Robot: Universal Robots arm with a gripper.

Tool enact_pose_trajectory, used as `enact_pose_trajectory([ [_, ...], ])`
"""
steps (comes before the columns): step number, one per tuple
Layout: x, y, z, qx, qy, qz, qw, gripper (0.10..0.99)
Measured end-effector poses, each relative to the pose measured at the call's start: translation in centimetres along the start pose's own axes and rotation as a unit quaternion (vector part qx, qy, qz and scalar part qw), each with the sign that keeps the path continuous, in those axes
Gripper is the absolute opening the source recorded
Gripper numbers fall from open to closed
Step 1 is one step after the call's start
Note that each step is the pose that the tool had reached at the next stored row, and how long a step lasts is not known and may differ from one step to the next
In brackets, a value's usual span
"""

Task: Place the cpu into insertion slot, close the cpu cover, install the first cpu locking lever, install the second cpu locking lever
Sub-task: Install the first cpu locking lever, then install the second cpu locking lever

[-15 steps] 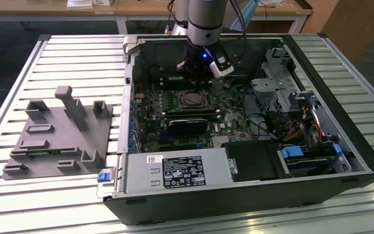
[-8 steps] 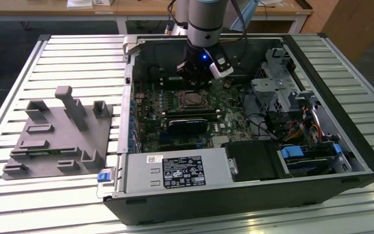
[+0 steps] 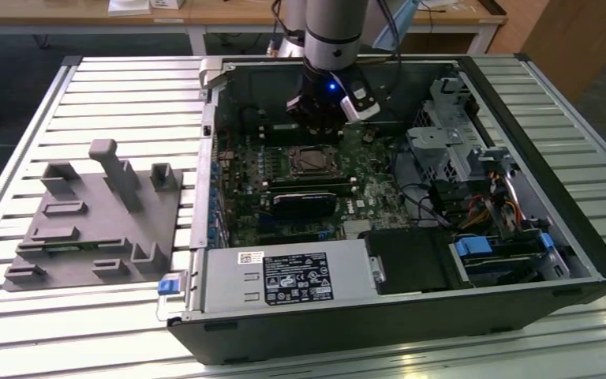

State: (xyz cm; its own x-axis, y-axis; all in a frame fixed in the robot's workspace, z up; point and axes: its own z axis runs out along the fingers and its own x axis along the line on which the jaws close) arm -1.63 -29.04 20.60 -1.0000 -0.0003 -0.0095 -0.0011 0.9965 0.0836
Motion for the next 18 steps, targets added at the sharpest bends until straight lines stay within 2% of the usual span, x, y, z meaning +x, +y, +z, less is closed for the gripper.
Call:
enact_pose_trajectory([
  [18,-0.03,-0.43,-0.18,0.0000,0.0000,0.000,1.0000,0.106],
])
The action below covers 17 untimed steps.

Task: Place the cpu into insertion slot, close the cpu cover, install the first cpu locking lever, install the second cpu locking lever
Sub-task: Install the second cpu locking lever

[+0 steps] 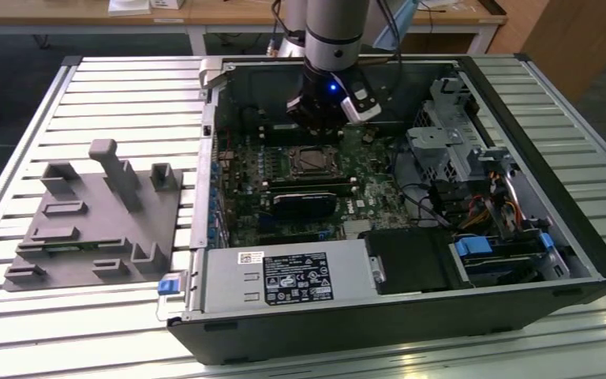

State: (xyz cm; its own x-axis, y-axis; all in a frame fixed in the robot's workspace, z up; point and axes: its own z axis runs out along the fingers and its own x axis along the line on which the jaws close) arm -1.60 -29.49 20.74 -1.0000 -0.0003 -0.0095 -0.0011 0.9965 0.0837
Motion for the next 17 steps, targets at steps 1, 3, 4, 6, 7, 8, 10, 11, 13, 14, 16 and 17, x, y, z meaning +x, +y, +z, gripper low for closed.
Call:
enact_pose_trajectory([
  [1,0.00,-0.01,0.00,0.0000,0.0000,0.000,1.0000,0.106],
  [3,0.00,-0.05,0.00,0.0000,0.0000,0.000,1.0000,0.106],
  [4,0.00,-0.07,0.00,0.0000,0.0000,0.000,1.0000,0.106],
  [6,0.00,-0.12,-0.01,0.0001,0.0000,0.000,1.0000,0.106],
  [7,0.00,-0.15,-0.02,0.0001,0.0000,0.000,1.0000,0.106],
  [8,0.00,-0.19,-0.02,0.0001,0.0000,0.000,1.0000,0.106],
  [10,0.00,-0.31,-0.03,0.0000,0.0000,0.000,1.0000,0.106],
  [11,0.00,-0.33,-0.02,0.0000,0.0000,0.000,1.0000,0.106],
  [13,0.01,-0.35,-0.08,0.0002,0.0001,0.000,1.0000,0.106],
  [14,0.00,-0.35,-0.16,0.0001,0.0000,0.000,1.0000,0.106],
  [16,0.00,-0.32,-0.50,0.0000,0.0000,0.000,1.0000,0.106],
  [17,-0.01,-0.30,-0.74,0.0000,0.0000,0.000,1.0000,0.106],
])
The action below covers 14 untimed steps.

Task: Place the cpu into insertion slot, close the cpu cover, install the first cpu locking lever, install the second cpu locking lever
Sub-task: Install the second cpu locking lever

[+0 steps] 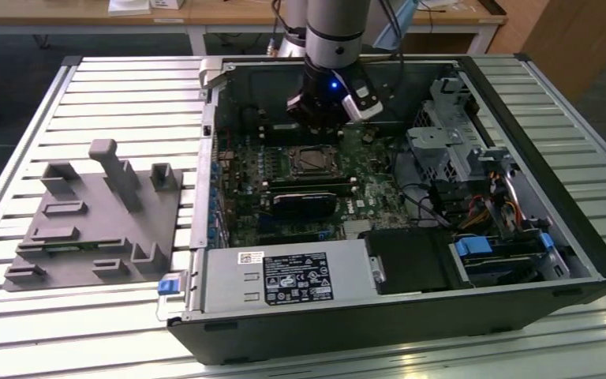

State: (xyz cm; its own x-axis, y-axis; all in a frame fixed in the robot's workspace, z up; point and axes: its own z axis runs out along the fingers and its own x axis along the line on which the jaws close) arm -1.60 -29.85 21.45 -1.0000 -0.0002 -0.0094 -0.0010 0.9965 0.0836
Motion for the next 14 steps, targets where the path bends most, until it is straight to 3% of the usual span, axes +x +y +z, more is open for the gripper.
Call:
enact_pose_trajectory([
  [9,-0.02,0.17,-2.06,0.0000,0.0000,0.000,1.0000,0.106],
  [14,-0.02,0.21,-2.51,0.0001,0.0000,0.000,1.0000,0.106],
])
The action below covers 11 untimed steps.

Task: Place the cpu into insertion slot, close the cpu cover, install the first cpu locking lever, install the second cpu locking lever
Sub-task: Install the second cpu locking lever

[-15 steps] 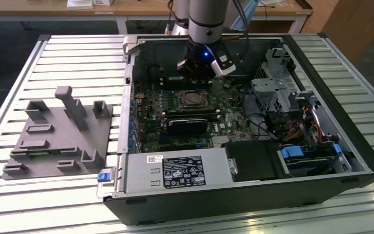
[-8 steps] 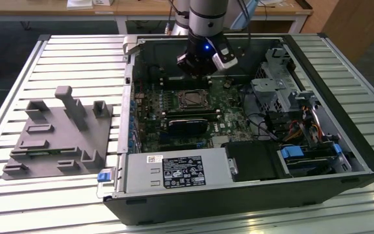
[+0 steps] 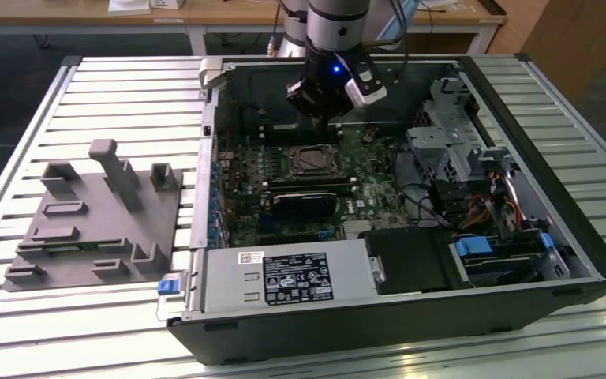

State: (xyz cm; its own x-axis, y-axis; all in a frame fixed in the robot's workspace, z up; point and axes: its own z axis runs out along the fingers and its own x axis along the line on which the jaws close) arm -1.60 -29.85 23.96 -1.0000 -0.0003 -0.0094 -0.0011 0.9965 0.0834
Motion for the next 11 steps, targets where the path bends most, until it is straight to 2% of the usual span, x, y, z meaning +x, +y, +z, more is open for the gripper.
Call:
enact_pose_trajectory([
  [3,0.00,0.03,-0.41,0.0000,0.0000,0.000,1.0000,0.106],
  [8,0.00,-0.53,-0.46,0.0000,0.0000,0.000,1.0000,0.106],
  [11,0.00,-0.59,-0.46,-0.0001,0.0000,0.000,1.0000,0.106],
])
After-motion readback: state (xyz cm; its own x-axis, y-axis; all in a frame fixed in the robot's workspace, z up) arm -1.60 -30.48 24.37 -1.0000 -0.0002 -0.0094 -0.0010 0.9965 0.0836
